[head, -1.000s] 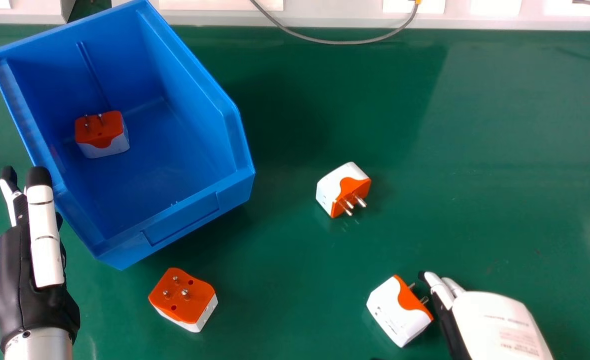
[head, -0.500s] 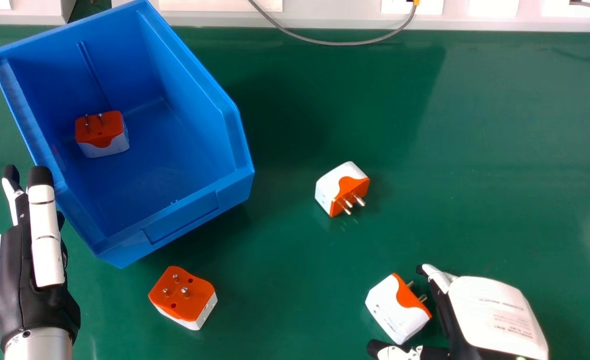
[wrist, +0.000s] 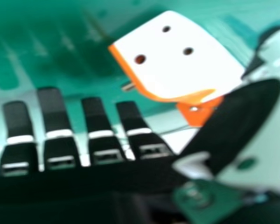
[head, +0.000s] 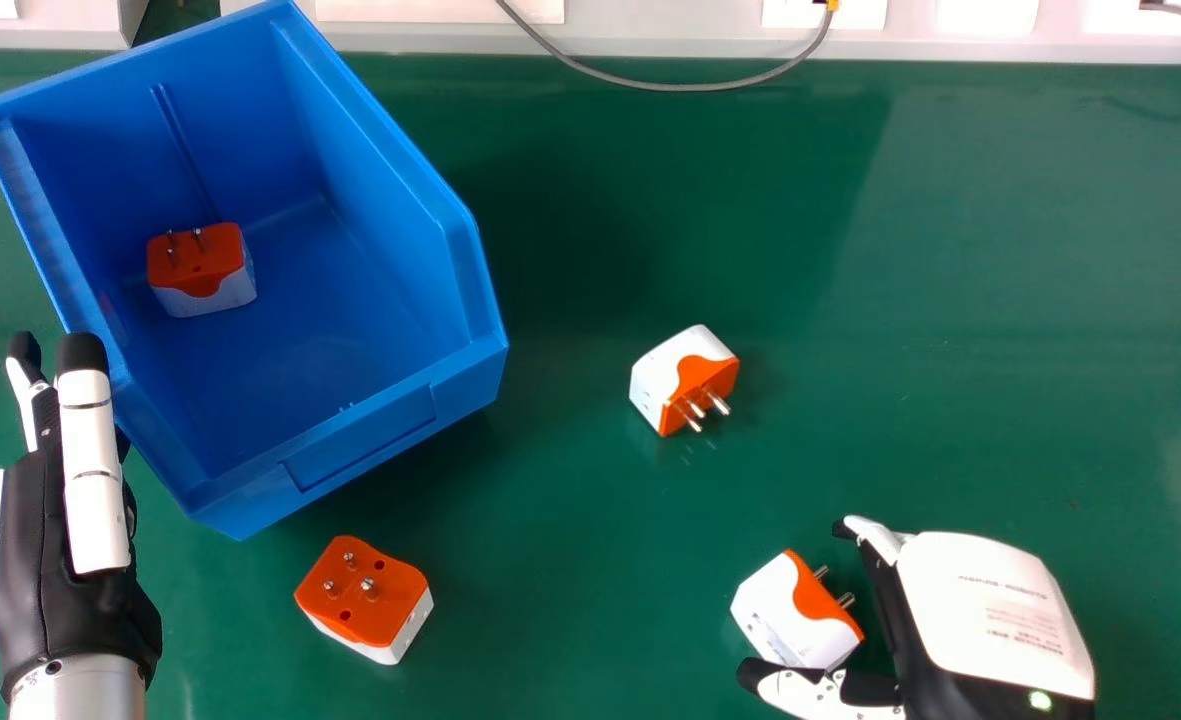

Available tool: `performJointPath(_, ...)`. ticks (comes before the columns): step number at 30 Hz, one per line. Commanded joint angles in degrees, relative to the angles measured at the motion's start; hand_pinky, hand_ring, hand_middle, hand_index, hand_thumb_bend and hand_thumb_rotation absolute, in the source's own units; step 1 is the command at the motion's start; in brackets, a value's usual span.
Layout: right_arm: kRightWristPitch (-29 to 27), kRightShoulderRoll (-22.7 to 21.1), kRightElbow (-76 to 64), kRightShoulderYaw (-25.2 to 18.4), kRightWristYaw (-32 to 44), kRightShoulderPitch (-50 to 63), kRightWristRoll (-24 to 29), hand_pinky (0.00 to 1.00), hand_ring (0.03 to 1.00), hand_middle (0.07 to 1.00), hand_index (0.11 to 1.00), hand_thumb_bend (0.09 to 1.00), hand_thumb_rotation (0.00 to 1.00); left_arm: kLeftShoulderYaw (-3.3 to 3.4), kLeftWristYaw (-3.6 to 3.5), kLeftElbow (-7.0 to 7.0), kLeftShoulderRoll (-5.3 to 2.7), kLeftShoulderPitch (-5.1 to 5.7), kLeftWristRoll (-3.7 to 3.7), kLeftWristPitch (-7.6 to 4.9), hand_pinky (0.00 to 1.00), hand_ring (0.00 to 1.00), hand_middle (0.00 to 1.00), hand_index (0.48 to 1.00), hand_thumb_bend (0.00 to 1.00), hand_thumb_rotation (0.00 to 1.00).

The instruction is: Pick all objects and put in blue box

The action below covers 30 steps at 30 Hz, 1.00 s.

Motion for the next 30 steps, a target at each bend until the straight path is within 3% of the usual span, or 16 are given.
performJointPath(1,-0.15,0.16,1.22,0.94,0.52,-0.2,0.26,0.69,0.759,0.814,0.833,0.558,0.67,0.43,0.18,-1.32,0.77,-0.56,-0.07,0.01,1.0,1.0,1.0,1.0,0.58,1.0)
performJointPath(8,0.22,-0.04,3.19,1.73,1.13,-2.17,-0.68,0.63,0.694,0.755,0.777,0.611,0.51,0.5,0.29,-1.03,0.73,-1.05,-0.1,0.33,1.0,1.0,1.0,1.0,0.58,1.0)
performJointPath(14,0.29,-0.39,2.79,2.34,0.54,-2.98,-1.98,0.44,0.488,0.59,0.666,0.609,0.39,0.46,0.26,-1.43,0.73,-1.13,-0.07,0.82,1.0,1.0,1.0,1.0,0.58,1.0)
performJointPath(15,-0.21,-0.42,3.07,2.23,-0.58,-3.11,-1.45,0.44,0.488,0.59,0.666,0.609,0.39,0.44,0.28,-1.59,0.7,-1.1,-0.07,0.94,1.0,1.0,1.0,1.0,0.58,1.0)
performJointPath(18,-1.47,-0.44,3.99,1.68,-3.53,-3.61,0.68,0.34,0.408,0.495,0.554,0.556,0.2,0.42,0.3,-1.87,0.62,-1.0,-0.04,1.12,1.0,1.0,1.0,1.0,0.58,1.0)
performJointPath(22,-1.95,-0.35,4.4,0.84,-4.53,-4.15,3.86,0.31,0.385,0.458,0.514,0.529,0.05,0.5,0.27,-1.92,0.67,-1.0,-0.04,1.14,1.0,1.0,1.0,1.0,0.58,1.0)
performJointPath(30,-0.12,-0.28,4.45,1.2,-3.17,-4.08,4.47,0.29,0.364,0.448,0.515,0.513,0.0,0.71,0.18,-2.55,0.71,-0.63,-0.28,1.7,1.0,1.0,1.0,1.0,0.58,1.0)
